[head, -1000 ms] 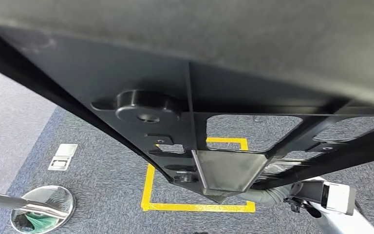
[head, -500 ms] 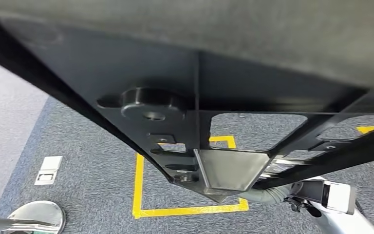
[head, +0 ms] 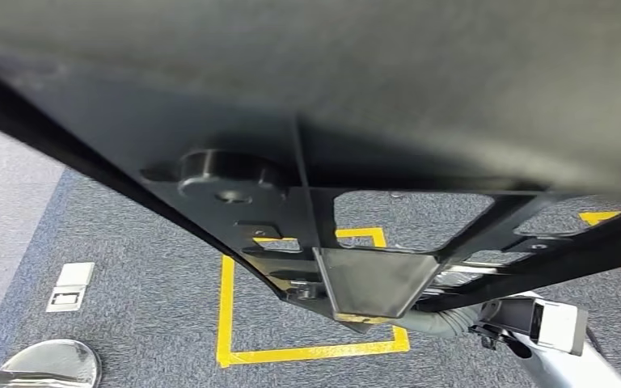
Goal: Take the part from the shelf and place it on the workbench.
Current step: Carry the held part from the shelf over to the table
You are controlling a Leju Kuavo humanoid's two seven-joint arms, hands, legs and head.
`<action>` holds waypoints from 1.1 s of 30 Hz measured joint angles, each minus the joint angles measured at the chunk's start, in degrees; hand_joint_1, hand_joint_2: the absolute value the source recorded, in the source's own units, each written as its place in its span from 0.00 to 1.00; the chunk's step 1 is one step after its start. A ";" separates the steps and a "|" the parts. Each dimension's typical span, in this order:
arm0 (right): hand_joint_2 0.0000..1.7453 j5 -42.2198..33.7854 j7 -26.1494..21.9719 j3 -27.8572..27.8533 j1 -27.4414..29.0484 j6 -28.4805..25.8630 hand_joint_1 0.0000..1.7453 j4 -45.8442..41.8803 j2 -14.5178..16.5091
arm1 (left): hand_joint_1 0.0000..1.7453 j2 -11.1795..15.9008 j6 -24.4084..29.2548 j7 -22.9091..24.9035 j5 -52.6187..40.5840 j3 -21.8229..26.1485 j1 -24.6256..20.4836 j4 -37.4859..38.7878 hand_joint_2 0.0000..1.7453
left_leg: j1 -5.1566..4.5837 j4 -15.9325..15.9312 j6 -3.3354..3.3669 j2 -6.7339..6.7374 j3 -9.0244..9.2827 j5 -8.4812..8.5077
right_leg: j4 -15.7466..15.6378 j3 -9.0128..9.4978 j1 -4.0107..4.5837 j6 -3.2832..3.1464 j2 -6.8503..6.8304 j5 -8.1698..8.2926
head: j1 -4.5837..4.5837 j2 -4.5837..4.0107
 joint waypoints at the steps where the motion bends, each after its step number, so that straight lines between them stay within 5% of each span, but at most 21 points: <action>1: 1.00 0.00 0.00 0.01 -0.06 0.02 1.00 0.00 0.01 | 0.00 -0.03 0.00 -0.03 -0.02 0.02 -0.04 0.00 0.00 | -0.01 0.01 0.05 0.00 0.01 -0.02 | -0.05 0.03 0.00 0.03 0.00 0.01 | 0.00 0.00; 8: 1.00 0.01 0.00 0.04 -0.44 0.05 1.00 -0.09 0.20 | 0.00 0.03 -0.15 -0.20 0.00 0.44 -0.17 -0.01 0.00 | 0.08 -0.83 1.87 0.20 0.76 0.17 | 0.00 0.23 -0.20 1.41 -0.20 -0.29 | 0.01 0.00; 10: 1.00 0.01 0.00 0.03 -0.52 0.05 1.00 -0.11 0.22 | 0.00 0.01 -0.22 -0.23 -0.01 0.52 -0.15 -0.01 0.00 | 0.51 -1.77 2.23 0.45 1.59 0.51 | 3.81 -1.44 -0.19 1.56 -0.53 -2.35 | 0.01 0.00; 13: 1.00 0.01 0.00 0.05 -0.37 0.05 1.00 0.05 0.23 | 0.00 0.01 -0.26 -0.25 -0.02 0.69 -0.13 0.00 0.00 | 0.74 -1.87 2.19 0.61 2.08 0.13 | 13.20 -6.77 -0.61 2.08 -0.69 -5.53 | 0.01 0.00; 15: 1.00 0.01 0.00 0.06 -0.30 0.05 1.00 0.12 0.24 | 0.00 -0.02 -0.26 -0.24 -0.05 0.78 -0.06 0.00 0.00 | 1.09 -1.78 1.62 0.64 2.66 -0.46 | 12.34 -6.99 -0.96 2.69 -0.93 -3.21 | 0.00 0.01; 17: 1.00 0.01 0.00 0.07 -0.35 0.05 1.00 0.19 0.25 | 0.00 0.01 -0.22 -0.22 -0.18 0.84 0.00 -0.01 0.00 | 1.55 -1.49 0.67 0.61 3.46 -1.42 | 5.67 -4.05 -1.18 3.35 -1.42 0.71 | 0.02 0.01; 19: 1.00 0.01 0.00 0.09 -0.38 0.07 1.00 0.29 0.25 | 0.00 0.08 -0.13 -0.19 -0.29 0.91 -0.02 -0.03 0.00 | 1.57 -0.99 -0.24 0.58 3.82 -2.31 | 1.26 -1.99 -1.13 2.98 -1.72 1.73 | 0.03 0.00; 24: 1.00 -0.01 -0.02 0.08 -0.39 0.09 1.00 0.31 0.31 | 0.00 0.02 0.01 -0.15 -0.44 0.94 -0.31 -0.04 0.00 | 1.57 0.85 -1.17 0.69 3.56 -4.09 | 0.76 -1.01 -1.13 0.61 -1.50 0.19 | -0.03 0.00; 28: 1.00 -0.01 -0.02 0.15 -0.43 0.10 1.00 0.33 0.42 | 0.00 0.01 0.02 -0.05 -0.55 0.94 -0.20 -0.04 0.00 | 1.60 14.36 -1.48 0.69 -4.89 -8.08 | 0.69 0.05 -0.95 -0.28 -1.40 -0.81 | -0.10 0.00; 30: 1.00 -0.01 -0.02 0.17 -0.42 0.11 1.00 0.35 0.43 | 0.00 -0.02 0.02 0.02 -0.63 0.94 -0.07 -0.04 0.00 | 1.48 14.75 -1.01 0.67 -7.08 -5.26 | 0.69 0.87 -0.77 -0.30 -1.11 -1.54 | -0.11 0.00; 33: 1.00 0.00 -0.02 0.21 -0.50 0.12 1.00 0.41 0.52 | 0.00 -0.02 0.02 0.02 -0.74 0.96 0.02 -0.04 0.00 | 0.92 6.24 0.33 0.40 -5.44 2.51 | 0.59 2.54 -0.57 -0.06 -0.82 -2.87 | -0.10 0.00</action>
